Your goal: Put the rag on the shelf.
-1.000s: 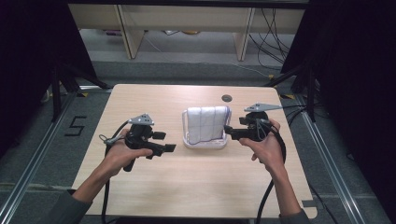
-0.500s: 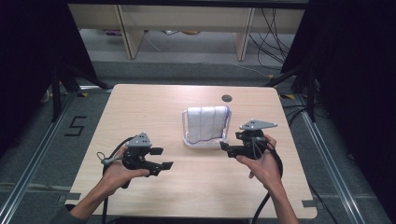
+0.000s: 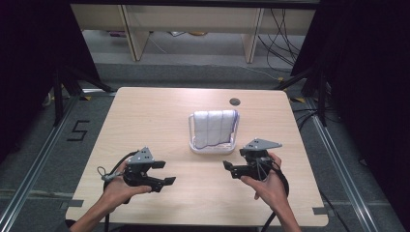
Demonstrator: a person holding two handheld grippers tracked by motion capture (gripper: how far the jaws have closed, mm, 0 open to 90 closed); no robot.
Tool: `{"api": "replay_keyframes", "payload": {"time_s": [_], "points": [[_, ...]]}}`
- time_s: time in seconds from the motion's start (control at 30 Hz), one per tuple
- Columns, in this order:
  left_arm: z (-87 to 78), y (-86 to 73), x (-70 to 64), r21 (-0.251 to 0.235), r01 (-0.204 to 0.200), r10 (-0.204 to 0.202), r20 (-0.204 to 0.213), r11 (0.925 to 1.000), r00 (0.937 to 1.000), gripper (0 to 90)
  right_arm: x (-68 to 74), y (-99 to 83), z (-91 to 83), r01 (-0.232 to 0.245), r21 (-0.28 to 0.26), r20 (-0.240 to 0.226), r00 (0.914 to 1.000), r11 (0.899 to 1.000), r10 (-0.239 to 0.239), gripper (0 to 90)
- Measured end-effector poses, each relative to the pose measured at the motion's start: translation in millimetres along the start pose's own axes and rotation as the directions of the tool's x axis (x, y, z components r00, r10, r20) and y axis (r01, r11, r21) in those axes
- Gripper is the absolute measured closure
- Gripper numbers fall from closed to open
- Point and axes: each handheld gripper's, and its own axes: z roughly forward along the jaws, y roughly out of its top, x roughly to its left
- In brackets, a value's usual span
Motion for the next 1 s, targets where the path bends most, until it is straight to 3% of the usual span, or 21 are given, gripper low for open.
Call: {"api": "replay_keyframes", "payload": {"time_s": [0.2,0.33,0.47,0.5,0.53,0.6,0.63,0.67,0.73,0.77,0.83,0.87,0.9,1.0], "points": [[-2.8,-15.3,-5.1,0.025,-0.008,0.008,-0.001,0.9997,1.0000,27.3,3.2,-17.2,2.1,-0.009,0.016,-0.003,1.0000,1.000,0.009,22.6],[-1.8,-24.1,-7.6,0.053,-0.044,0.045,-0.011,0.9976,0.9989,27.1,5.4,-27.0,4.8,-0.009,0.018,-0.003,1.0000,1.000,0.009,18.4],[0.5,-32.5,-9.0,0.053,-0.028,0.028,-0.011,0.9982,0.9995,26.9,6.6,-38.6,7.3,0.000,0.027,-0.008,1.0000,1.000,0.000,17.4],[0.9,-34.9,-8.9,0.062,-0.034,0.035,-0.008,0.9975,0.9994,26.8,9.9,-42.1,8.7,-0.032,0.028,-0.017,0.9993,0.999,0.033,17.1],[0.8,-35.9,-9.0,0.070,-0.037,0.038,-0.009,0.9968,0.9992,26.7,8.5,-45.1,9.1,0.002,0.028,-0.012,0.9999,1.000,-0.002,17.1],[1.7,-40.1,-10.0,0.076,-0.053,0.055,-0.019,0.9957,0.9983,26.7,10.8,-49.6,10.0,0.000,0.028,-0.010,1.0000,1.000,0.000,17.0],[1.3,-42.1,-10.6,0.089,-0.061,0.064,-0.029,0.9941,0.9975,26.6,14.6,-52.1,10.1,-0.033,0.038,-0.024,0.9991,0.999,0.034,17.0],[0.9,-43.4,-10.6,0.091,-0.068,0.071,-0.029,0.9936,0.9971,26.4,13.7,-54.0,10.1,-0.001,0.035,-0.024,0.9997,0.999,0.002,17.0],[0.7,-46.9,-11.8,0.085,-0.045,0.048,-0.036,0.9954,0.9982,26.4,17.8,-58.0,10.5,-0.025,0.029,-0.039,0.9989,0.999,0.026,16.9],[0.4,-49.0,-11.6,0.087,-0.064,0.068,-0.040,0.9942,0.9969,26.4,16.9,-59.0,10.3,-0.004,0.031,-0.039,0.9992,1.000,0.005,16.9],[1.9,-53.6,-14.8,0.082,-0.051,0.055,-0.049,0.9953,0.9973,26.4,20.0,-62.8,9.2,-0.003,0.046,-0.037,0.9993,0.999,0.005,16.9],[1.8,-55.1,-14.9,0.104,-0.066,0.071,-0.044,0.9924,0.9965,26.5,21.2,-65.7,10.9,-0.002,0.043,-0.067,0.9978,0.999,0.005,16.8],[3.2,-56.2,-17.5,0.086,-0.052,0.055,-0.039,0.9949,0.9977,26.5,23.0,-67.7,9.9,0.007,0.052,-0.053,0.9986,0.999,-0.004,16.7],[1.8,-57.8,-20.2,0.086,-0.058,0.061,-0.034,0.9946,0.9976,26.4,27.8,-73.6,10.2,0.033,0.075,-0.046,0.9985,0.997,-0.030,16.7]]}}
